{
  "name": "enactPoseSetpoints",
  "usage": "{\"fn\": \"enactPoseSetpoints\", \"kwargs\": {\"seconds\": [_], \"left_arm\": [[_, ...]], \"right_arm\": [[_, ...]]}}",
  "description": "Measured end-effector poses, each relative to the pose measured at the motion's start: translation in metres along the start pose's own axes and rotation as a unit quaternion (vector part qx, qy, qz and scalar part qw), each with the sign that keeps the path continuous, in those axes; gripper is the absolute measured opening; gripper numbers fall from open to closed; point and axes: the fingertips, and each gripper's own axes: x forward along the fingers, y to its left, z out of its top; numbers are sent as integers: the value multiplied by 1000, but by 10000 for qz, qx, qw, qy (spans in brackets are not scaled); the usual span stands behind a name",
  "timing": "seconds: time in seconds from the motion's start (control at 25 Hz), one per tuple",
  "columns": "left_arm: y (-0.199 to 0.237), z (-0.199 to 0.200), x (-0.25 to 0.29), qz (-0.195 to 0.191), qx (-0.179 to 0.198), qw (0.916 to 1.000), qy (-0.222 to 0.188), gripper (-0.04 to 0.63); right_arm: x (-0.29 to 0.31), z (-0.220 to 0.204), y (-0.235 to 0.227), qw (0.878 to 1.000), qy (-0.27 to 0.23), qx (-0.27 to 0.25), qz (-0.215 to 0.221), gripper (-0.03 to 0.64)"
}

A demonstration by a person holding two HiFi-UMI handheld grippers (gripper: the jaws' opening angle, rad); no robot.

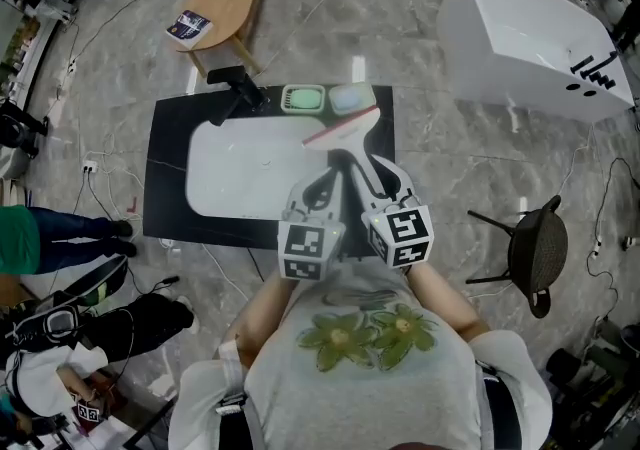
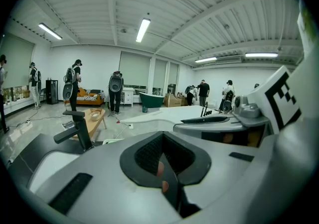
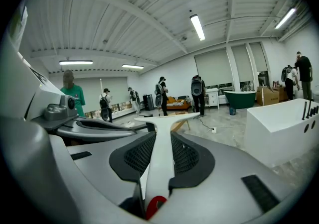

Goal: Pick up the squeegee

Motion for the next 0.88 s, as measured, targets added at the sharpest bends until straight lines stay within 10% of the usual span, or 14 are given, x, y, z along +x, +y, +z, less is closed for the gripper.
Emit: {"fn": "enactPoseSetpoints", "kwargs": {"seconds": [0.88], "left_arm": [[2, 3, -4, -109, 18, 9999, -87, 9]], "right_arm": [[-16, 9, 19, 9998, -174, 69, -116, 106]]}}
